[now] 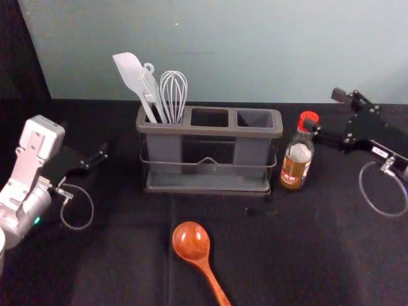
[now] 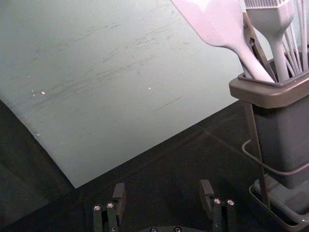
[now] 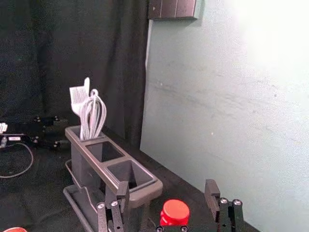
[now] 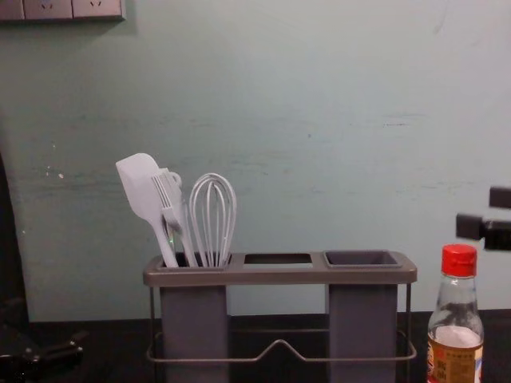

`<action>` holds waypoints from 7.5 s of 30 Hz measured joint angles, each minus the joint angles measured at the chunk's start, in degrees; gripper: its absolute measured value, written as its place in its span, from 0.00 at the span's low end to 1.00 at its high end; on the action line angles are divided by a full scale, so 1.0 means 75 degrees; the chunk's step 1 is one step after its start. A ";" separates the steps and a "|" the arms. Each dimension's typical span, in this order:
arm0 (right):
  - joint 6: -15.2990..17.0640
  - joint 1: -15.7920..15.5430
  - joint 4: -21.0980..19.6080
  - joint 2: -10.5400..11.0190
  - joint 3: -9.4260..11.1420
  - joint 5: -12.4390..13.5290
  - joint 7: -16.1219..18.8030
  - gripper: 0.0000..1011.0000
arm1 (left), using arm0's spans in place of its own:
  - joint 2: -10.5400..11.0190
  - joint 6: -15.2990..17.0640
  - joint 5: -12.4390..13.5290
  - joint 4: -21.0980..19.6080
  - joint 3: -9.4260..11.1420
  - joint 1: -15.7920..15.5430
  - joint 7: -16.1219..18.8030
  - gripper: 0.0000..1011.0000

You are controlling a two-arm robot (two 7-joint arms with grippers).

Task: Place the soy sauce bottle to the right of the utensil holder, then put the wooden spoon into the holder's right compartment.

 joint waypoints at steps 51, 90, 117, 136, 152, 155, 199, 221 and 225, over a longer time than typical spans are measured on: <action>1.0298 0.1633 -0.2732 -0.2321 -0.3532 -0.1671 -0.2579 0.99 | 0.0000 0.0001 0.0000 0.0001 0.0001 0.0001 -0.0001 0.99; 1.0187 0.1589 -0.2804 -0.2229 -0.3470 -0.1635 -0.2549 0.99 | 0.0000 0.0001 0.0000 0.0001 0.0001 0.0000 0.0000 0.99; 0.9152 0.1305 -0.3184 -0.1844 -0.3057 -0.1813 -0.2132 0.99 | 0.0000 0.0000 0.0000 0.0001 0.0001 0.0000 0.0000 0.99; 0.9793 0.1516 -0.2961 -0.2021 -0.3591 -0.2255 -0.1733 0.99 | 0.0000 0.0001 0.0000 0.0001 0.0001 0.0000 -0.0001 0.99; 1.0209 0.1659 -0.2166 -0.2480 -0.3822 -0.2626 -0.1839 0.99 | -0.0002 0.0000 0.0000 -0.0002 0.0001 0.0001 0.0000 0.99; 1.0180 0.1613 -0.2114 -0.2506 -0.3785 -0.2685 -0.1843 0.99 | -0.0001 -0.0001 -0.0001 -0.0002 0.0001 0.0001 0.0000 0.99; 0.8971 0.0788 -0.2188 -0.2466 -0.3364 -0.3445 -0.1609 0.99 | 0.0000 0.0001 0.0000 0.0001 0.0001 0.0000 -0.0001 0.99; 0.8871 0.0853 -0.1633 -0.2813 -0.3374 -0.3861 -0.1470 0.99 | 0.0000 0.0001 0.0000 0.0001 0.0001 0.0001 -0.0001 0.99; 0.8864 0.0879 -0.1560 -0.2866 -0.3385 -0.3917 -0.1450 0.99 | 0.0000 0.0001 0.0000 0.0001 0.0001 0.0000 -0.0001 0.99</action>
